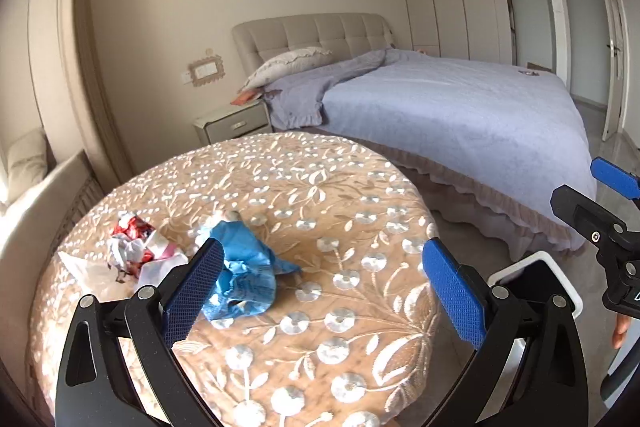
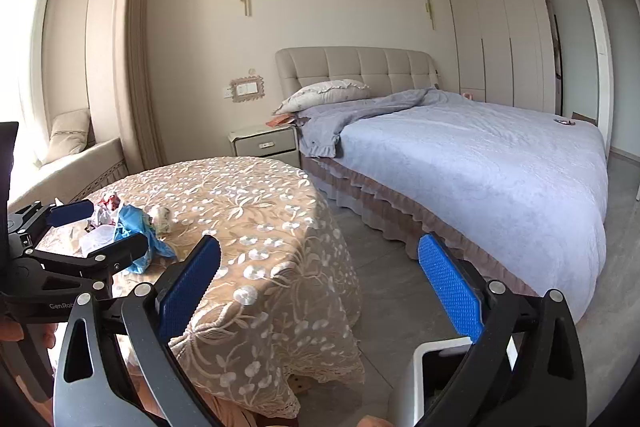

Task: Collect trash
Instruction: 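Move both open tools back over the remaining trash on the table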

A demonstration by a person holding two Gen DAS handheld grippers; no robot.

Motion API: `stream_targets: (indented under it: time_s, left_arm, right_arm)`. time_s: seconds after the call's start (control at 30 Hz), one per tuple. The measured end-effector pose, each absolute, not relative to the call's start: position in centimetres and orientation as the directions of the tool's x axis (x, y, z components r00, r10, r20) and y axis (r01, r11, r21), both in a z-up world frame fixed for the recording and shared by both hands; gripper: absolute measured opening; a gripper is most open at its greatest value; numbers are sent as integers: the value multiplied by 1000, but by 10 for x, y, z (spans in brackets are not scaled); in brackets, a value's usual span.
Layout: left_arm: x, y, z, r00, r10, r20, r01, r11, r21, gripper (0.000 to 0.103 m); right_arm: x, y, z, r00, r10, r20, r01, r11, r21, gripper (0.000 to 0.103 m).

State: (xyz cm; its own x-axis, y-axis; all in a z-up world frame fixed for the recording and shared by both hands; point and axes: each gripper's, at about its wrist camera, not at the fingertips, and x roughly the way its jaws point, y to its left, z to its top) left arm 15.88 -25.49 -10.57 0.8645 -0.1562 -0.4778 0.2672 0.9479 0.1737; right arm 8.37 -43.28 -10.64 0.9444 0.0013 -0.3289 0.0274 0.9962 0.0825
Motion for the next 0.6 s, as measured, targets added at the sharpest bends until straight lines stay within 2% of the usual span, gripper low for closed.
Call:
stream_targets:
  time_s: [0.17, 0.3, 0.47, 0.6]
  left_arm:
    - [164, -207, -102, 881, -64, -469, 162, 972, 171, 98]
    - [180, -170, -108, 864, 15, -503, 74, 985, 156, 98]
    - [203, -132, -119, 824, 47, -565, 11, 995, 98, 98]
    - [218, -124, -130, 804, 62, -592, 8, 993, 116, 98]
  right_arm:
    - [100, -386, -101, 936, 94, -340, -82, 995, 49, 99]
    - [112, -351, -102, 919, 150, -364, -157, 988, 10, 99]
    - [129, -313, -109, 887, 209, -412, -243, 969, -33, 99]
    - [148, -286, -118, 852, 241, -466, -313, 946, -82, 99]
